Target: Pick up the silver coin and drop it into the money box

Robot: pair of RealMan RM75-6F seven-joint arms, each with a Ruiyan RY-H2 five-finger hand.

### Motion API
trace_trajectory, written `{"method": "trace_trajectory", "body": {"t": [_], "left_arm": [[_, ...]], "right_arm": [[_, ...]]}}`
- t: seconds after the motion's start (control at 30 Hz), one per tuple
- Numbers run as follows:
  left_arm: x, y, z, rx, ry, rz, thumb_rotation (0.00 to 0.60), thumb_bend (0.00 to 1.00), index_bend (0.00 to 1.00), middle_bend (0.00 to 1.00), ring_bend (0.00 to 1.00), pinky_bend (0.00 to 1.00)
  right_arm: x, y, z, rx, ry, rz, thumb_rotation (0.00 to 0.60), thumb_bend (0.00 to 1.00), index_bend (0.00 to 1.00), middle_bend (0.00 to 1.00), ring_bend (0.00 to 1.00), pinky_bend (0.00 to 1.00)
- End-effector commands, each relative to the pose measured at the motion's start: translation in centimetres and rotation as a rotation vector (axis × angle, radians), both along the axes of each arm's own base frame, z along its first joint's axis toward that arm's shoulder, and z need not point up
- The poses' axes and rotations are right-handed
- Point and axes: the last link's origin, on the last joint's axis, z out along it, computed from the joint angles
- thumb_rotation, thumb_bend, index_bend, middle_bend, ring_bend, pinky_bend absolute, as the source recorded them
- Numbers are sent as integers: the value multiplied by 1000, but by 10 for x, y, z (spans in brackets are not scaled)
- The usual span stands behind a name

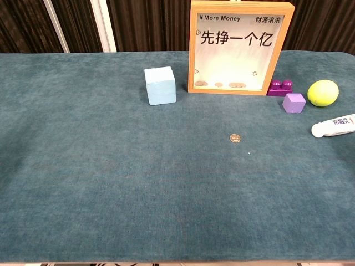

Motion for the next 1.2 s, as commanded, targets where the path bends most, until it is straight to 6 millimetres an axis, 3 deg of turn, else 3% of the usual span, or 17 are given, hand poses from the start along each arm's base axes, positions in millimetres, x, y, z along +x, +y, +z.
{"method": "trace_trajectory", "body": {"t": [0.03,1.07,1.2], "left_arm": [[0,0,0,1,-1,2,600,359,94,4,0,0],[1,4,-4,-8,0,9,600,359,92,4,0,0],[1,4,-2,2,-18,18,600,359,91,4,0,0]], "right_arm": [[0,0,0,0,0,-2,600,400,118,21,0,0],[0,-1,-11,43,-54,18,600,399,119,21,0,0],[8,-4,-15,76,-88,37,600,400,119,21,0,0]]}}
